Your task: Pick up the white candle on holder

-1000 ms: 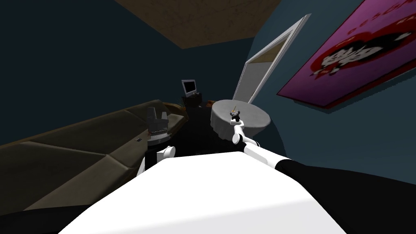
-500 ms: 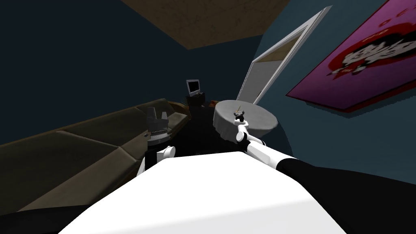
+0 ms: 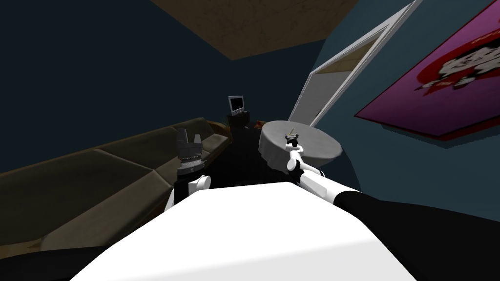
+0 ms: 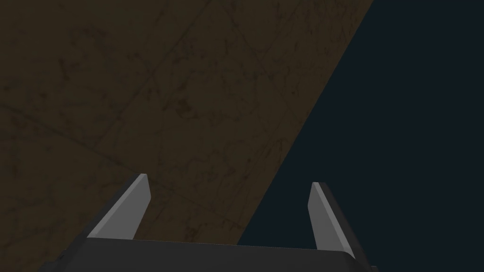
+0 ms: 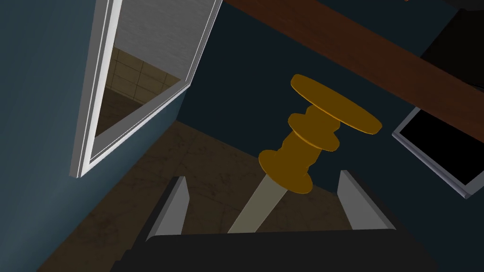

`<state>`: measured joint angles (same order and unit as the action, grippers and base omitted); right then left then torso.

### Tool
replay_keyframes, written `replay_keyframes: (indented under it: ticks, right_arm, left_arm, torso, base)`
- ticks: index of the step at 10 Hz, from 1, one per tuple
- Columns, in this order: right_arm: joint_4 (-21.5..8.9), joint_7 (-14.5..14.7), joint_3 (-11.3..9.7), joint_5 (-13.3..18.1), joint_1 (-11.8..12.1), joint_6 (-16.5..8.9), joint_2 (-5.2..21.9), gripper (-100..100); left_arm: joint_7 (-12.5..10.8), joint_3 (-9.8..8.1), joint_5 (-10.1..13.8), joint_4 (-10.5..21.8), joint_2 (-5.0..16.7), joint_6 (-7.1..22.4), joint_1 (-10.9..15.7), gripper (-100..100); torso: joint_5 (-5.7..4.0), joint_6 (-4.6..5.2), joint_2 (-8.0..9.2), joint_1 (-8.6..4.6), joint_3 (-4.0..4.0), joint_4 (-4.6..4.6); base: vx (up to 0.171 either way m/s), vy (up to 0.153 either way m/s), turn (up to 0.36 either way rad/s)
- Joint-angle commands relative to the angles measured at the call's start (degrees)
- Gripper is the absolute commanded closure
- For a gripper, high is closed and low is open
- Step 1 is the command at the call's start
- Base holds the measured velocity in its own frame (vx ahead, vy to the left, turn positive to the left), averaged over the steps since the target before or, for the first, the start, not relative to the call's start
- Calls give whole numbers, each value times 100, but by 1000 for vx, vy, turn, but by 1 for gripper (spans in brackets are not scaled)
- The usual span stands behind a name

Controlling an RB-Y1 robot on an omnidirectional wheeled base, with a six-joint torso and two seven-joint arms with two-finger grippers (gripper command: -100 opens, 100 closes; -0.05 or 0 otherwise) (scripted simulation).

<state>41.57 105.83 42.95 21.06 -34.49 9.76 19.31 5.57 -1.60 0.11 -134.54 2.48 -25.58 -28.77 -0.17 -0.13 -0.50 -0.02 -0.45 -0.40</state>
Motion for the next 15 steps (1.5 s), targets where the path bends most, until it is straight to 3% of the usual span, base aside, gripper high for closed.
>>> replay_keyframes:
  ticks: [1,2,5,6,10,11,12,13,14,15]
  right_arm:
    - [-286,38,136,-11,-140,147,202,-100]
    - [-542,-24,231,-59,-138,212,422,-100]
    - [-390,-50,196,-59,-102,128,416,-100]
    - [-409,-47,201,-59,-105,146,424,100]
    - [-408,-66,208,-70,-109,143,418,100]
    - [-408,-67,209,-71,-109,143,418,0]
    - [-352,38,136,-11,-140,147,202,100]
    - [-352,38,136,-11,-140,147,202,100]
    - [-161,99,41,36,-141,83,-21,100]
    - [-161,99,41,36,-141,83,-64,100]
  left_arm:
    - [0,0,0,0,0,0,0,0]
    - [0,-1,0,0,0,0,-1,0]
    - [0,-1,0,0,0,0,-1,0]
    - [0,-1,0,0,0,0,-1,0]
    - [0,-1,0,0,0,0,-1,0]
    - [0,-1,0,0,0,0,-1,0]
    - [0,-1,0,0,0,0,-1,0]
    - [0,-2,0,0,0,0,-2,0]
    - [0,-1,0,0,1,0,-2,0]
    - [0,-2,0,0,1,0,-2,0]
  torso:
    - [0,0,0,0,0,0]
    - [1,4,-1,1,-1,0]
    - [0,6,1,-1,0,0]
    - [-1,5,-2,-5,-1,0]
    - [7,4,-7,0,-6,-6]
    - [7,4,-9,1,-7,-6]
    - [7,4,-9,1,-8,-6]
    - [3,12,-13,-13,-11,-10]
    - [5,8,-15,-14,-11,-7]
    - [4,13,-17,-12,-13,-11]
  base:
    - [-13,25,116]
    - [-18,40,180]
    - [-11,18,32]
    - [0,0,0]
    - [0,0,0]
    - [0,0,0]
    - [14,-43,-217]
    - [20,-39,-119]
    - [28,-39,-240]
    - [21,-27,-107]
